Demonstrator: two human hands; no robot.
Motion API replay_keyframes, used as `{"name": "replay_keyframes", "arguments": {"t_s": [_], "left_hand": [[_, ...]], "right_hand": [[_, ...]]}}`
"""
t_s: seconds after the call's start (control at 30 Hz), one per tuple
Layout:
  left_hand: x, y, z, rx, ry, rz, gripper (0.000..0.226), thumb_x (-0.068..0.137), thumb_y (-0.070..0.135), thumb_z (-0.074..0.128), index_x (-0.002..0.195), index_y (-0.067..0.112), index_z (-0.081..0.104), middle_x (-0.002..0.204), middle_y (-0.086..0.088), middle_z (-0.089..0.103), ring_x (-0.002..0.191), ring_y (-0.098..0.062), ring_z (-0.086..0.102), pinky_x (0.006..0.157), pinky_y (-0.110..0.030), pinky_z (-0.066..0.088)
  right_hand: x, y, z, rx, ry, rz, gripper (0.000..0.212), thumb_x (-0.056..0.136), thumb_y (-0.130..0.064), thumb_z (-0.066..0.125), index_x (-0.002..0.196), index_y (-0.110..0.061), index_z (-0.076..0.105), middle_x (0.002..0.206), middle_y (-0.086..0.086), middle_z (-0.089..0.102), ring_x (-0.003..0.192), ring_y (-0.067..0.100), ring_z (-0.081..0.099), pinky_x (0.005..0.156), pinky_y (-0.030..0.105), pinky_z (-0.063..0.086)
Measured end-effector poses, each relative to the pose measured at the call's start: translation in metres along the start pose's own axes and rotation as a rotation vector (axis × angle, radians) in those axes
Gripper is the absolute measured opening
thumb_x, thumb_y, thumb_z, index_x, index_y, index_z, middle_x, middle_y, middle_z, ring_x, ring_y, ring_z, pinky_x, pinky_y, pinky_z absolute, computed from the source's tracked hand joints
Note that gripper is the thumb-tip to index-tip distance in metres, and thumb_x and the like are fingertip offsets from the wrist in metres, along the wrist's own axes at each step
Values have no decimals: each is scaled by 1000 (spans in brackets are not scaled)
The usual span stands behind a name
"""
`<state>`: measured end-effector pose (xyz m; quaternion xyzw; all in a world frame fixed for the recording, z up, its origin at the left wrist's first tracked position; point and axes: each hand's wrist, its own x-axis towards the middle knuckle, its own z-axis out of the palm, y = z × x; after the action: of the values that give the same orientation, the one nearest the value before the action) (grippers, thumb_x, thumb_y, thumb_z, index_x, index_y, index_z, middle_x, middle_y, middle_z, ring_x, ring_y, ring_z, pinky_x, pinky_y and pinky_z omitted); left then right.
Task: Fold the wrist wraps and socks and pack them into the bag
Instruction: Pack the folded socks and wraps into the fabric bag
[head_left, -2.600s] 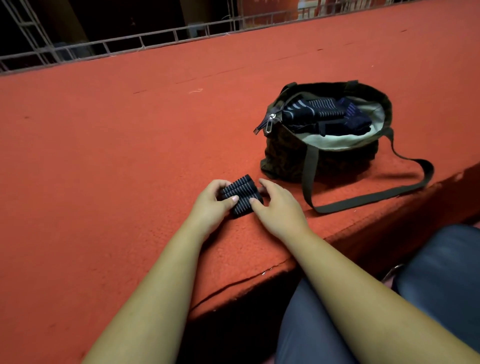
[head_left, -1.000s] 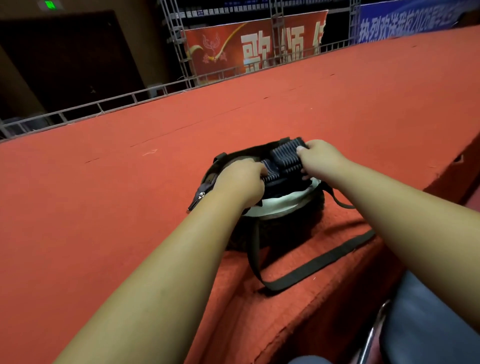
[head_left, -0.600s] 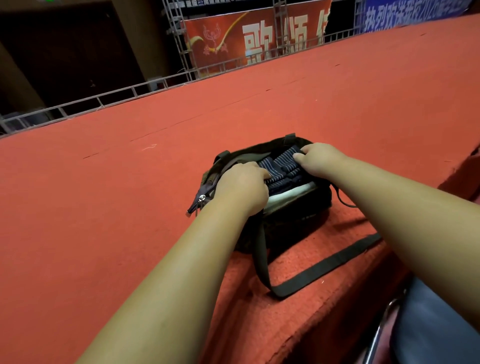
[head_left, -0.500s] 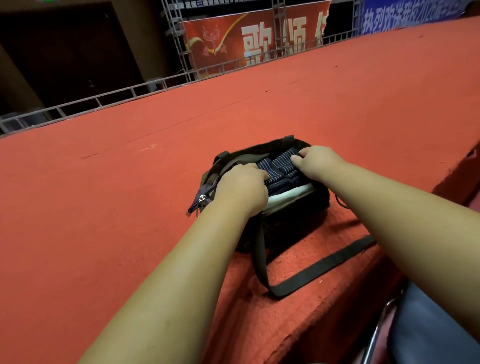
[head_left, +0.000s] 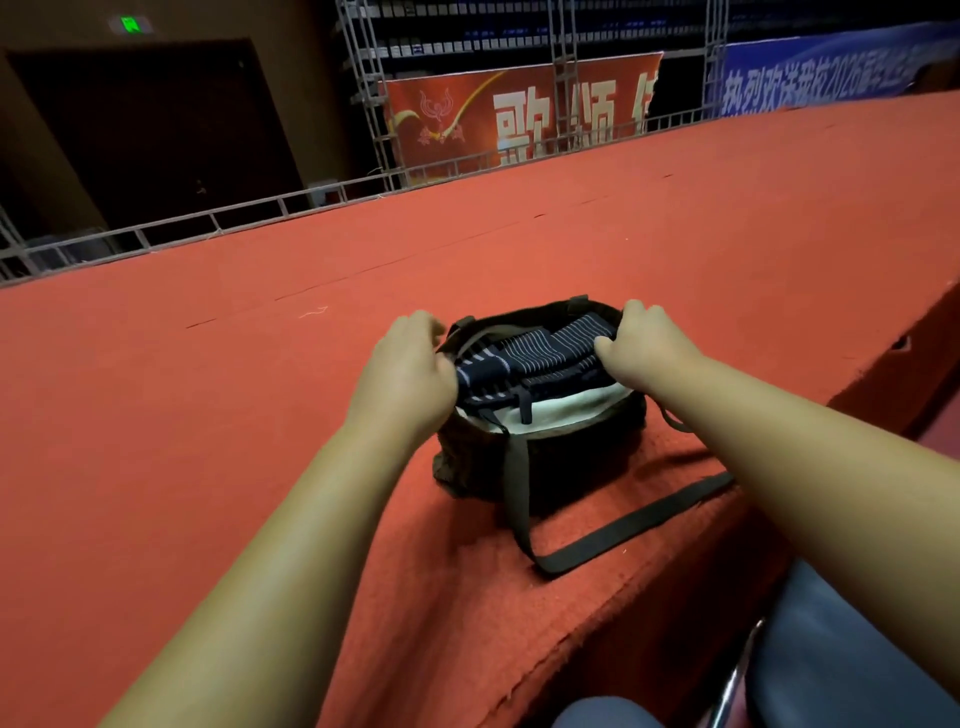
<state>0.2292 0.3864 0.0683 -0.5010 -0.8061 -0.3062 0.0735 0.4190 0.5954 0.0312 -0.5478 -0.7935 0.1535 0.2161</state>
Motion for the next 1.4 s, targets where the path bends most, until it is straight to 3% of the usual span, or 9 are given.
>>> {"name": "replay_keyframes", "arguments": {"t_s": [0.07, 0.17, 0.27, 0.43, 0.7, 0.83, 1.07, 1.27, 1.4], "left_hand": [[-5, -22, -8, -38, -94, -206, 36, 107, 28, 49, 137, 10, 56, 135, -15, 64, 124, -34, 61, 103, -42, 50], [-21, -43, -16, -208, -255, -323, 33, 109, 43, 49, 118, 14, 63, 111, -14, 75, 98, -30, 75, 93, -48, 60], [-37, -43, -21, -487, -313, -359, 17, 109, 30, 58, 108, 15, 68, 106, -11, 76, 85, -23, 77, 84, -44, 63], [-46, -34, -25, -584, -219, -338, 10, 105, 16, 65, 112, 11, 70, 104, -10, 76, 80, -20, 73, 80, -41, 63], [-44, -26, -38, -696, -180, -324, 7, 101, 13, 69, 102, 15, 75, 94, -6, 80, 84, -16, 75, 67, -29, 54], [-33, -22, -48, -721, -155, -298, 10, 104, 11, 66, 100, 16, 74, 85, 1, 73, 79, -12, 68, 67, -28, 52], [-10, -17, -59, -898, -120, -271, 15, 110, 6, 53, 105, 7, 67, 98, -11, 72, 92, -17, 74, 88, -34, 62], [-1, -14, -59, -1130, -49, -423, 16, 109, -3, 49, 109, -4, 66, 97, -20, 75, 78, -19, 80, 71, -26, 64], [-2, -22, -56, -1206, -7, -511, 19, 108, -6, 47, 101, 0, 65, 101, -23, 74, 82, -22, 80, 71, -27, 65]], "right_hand": [[-17, -13, -9, 36, 41, -62, 40, 101, -31, 55, 130, -4, 53, 133, 20, 51, 112, 42, 60, 86, 43, 48], [-46, -43, -17, 187, 67, -202, 21, 94, -27, 54, 109, -18, 66, 111, 6, 66, 102, 32, 63, 86, 40, 52], [-82, -77, -19, 279, -72, -373, 16, 96, -26, 58, 98, -28, 73, 97, -7, 73, 87, 15, 67, 72, 30, 48], [-112, -113, -4, 91, -199, -602, 26, 97, -33, 65, 119, -24, 77, 114, -2, 76, 108, 17, 69, 93, 33, 54], [-123, -128, -3, 53, -179, -593, 32, 87, -48, 76, 102, -20, 78, 95, 0, 75, 91, 19, 69, 82, 38, 58], [-111, -134, -14, 53, -124, -580, 14, 98, -33, 69, 102, -23, 79, 102, 1, 76, 101, 21, 68, 88, 36, 56], [-86, -148, -52, 185, -215, -523, 20, 107, -29, 58, 95, -19, 71, 87, -1, 74, 76, 18, 68, 68, 30, 49], [-70, -166, -65, 224, -374, -399, 25, 111, -18, 49, 99, -3, 65, 84, 13, 68, 67, 29, 72, 61, 42, 63], [-64, -169, -65, 73, -367, -373, 27, 111, -19, 52, 94, -2, 66, 86, 14, 72, 78, 39, 77, 72, 51, 67]]}}
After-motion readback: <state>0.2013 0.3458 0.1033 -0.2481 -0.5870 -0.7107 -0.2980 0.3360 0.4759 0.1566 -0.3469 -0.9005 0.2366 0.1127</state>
